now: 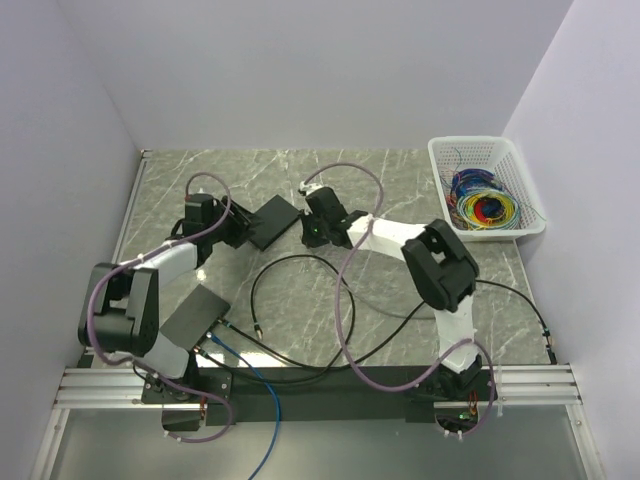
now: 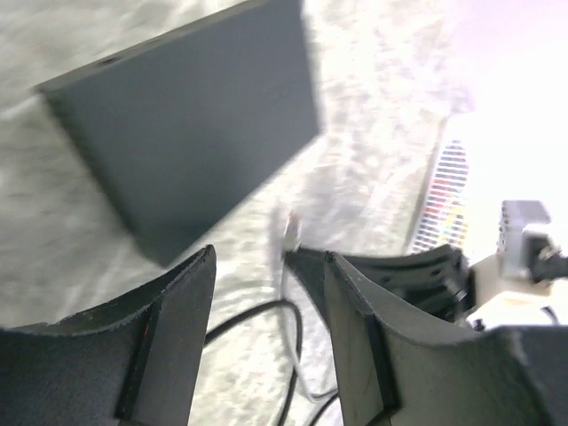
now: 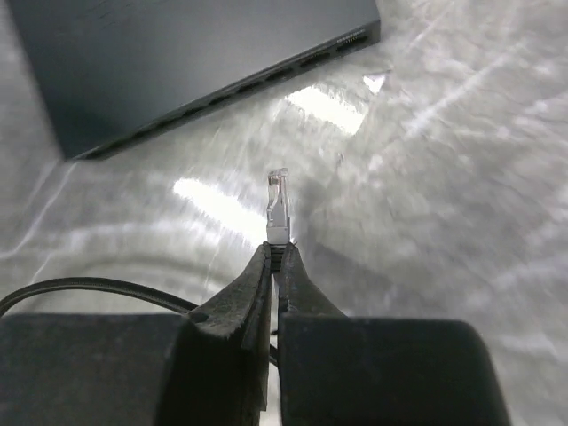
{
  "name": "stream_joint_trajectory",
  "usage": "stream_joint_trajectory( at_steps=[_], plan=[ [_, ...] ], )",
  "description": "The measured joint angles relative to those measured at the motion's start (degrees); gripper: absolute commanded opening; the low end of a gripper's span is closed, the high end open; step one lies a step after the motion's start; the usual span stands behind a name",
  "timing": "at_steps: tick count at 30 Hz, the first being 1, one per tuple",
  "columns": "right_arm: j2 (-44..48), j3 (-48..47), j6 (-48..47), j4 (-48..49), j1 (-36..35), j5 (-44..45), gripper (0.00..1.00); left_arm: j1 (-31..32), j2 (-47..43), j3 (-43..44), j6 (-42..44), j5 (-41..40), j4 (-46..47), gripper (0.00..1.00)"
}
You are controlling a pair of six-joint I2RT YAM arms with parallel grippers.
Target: Insert the plug into the switch port
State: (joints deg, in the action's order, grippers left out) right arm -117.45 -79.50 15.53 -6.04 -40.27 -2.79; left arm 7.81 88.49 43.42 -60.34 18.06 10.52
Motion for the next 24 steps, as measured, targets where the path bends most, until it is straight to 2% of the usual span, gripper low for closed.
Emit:
stream_joint_trajectory(
  at_steps=[4, 10, 24],
  plan=[
    [6.91, 4.85, -0.46, 3.67, -0.04, -0.9, 0.0, 0.52, -3.58, 2.34, 0.55, 0.13, -0.92, 0.56],
    [14.29, 7.04, -0.5, 8.59, -0.15, -3.89, 0.0, 2.78, -6.64, 4.9, 1.03, 0.35, -0.87, 0.55],
    [16.55, 7.82, -0.04, 10.99, -0.31, -7.87, 0.0, 9.57, -6.88, 6.71, 2.12, 1.2, 1.05, 0.53]
  ],
)
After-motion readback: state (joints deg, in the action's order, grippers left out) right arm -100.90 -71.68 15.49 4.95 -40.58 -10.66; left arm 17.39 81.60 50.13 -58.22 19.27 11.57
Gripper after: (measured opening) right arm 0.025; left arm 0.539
